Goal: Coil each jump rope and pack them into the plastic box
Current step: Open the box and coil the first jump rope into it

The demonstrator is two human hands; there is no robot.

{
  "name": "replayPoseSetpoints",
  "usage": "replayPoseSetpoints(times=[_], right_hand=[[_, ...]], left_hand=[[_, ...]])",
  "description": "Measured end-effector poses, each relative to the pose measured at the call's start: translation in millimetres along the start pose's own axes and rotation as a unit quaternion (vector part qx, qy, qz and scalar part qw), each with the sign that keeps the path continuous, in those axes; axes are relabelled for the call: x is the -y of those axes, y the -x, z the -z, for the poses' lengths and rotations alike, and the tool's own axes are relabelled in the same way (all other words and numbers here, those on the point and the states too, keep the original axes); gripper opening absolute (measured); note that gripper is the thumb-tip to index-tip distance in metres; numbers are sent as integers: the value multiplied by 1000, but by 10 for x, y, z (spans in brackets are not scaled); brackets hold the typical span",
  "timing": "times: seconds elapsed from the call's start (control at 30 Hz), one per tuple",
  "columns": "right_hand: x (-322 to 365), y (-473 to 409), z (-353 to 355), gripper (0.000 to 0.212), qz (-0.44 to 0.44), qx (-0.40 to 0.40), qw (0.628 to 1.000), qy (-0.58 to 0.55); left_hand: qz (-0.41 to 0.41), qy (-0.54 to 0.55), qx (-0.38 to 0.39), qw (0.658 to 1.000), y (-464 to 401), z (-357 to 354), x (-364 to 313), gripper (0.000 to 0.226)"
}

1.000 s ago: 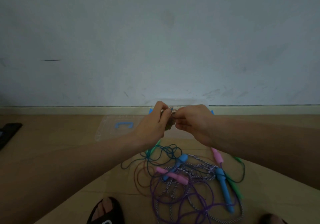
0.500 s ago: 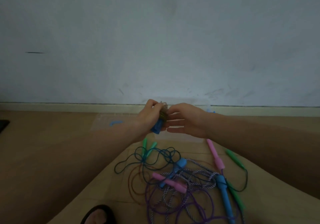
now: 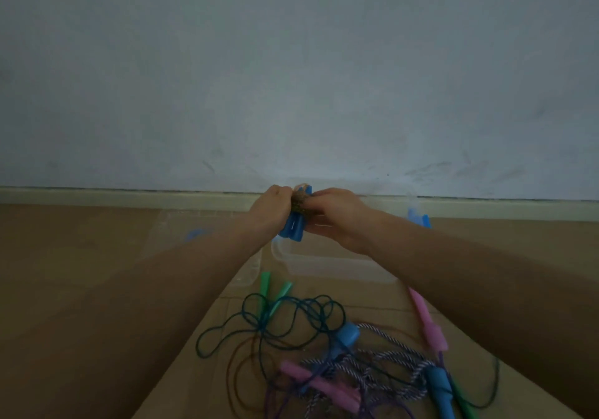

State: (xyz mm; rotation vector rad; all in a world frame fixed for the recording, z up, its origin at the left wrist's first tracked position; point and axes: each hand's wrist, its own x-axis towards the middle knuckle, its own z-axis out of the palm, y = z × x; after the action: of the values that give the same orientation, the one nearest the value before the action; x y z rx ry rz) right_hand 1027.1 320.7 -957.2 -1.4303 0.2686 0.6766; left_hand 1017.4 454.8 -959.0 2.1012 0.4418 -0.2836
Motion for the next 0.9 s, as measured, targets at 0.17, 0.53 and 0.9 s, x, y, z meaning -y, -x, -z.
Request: replayPoseSetpoints(times=[0.17,0.53,0.9], right_hand=[[-206,-434,155,29,-28,-82,995,39],[-606,-991,84,31,-84,-31,935,342],[-377,-583,83,36,-27,-15,839,544]], left_hand=[[-65,-206,-23,976,-188,-81,291,20],[-116,-264,13,957,-319,-307,554,58],[-110,-312,0,944,-156,-187,451,55]])
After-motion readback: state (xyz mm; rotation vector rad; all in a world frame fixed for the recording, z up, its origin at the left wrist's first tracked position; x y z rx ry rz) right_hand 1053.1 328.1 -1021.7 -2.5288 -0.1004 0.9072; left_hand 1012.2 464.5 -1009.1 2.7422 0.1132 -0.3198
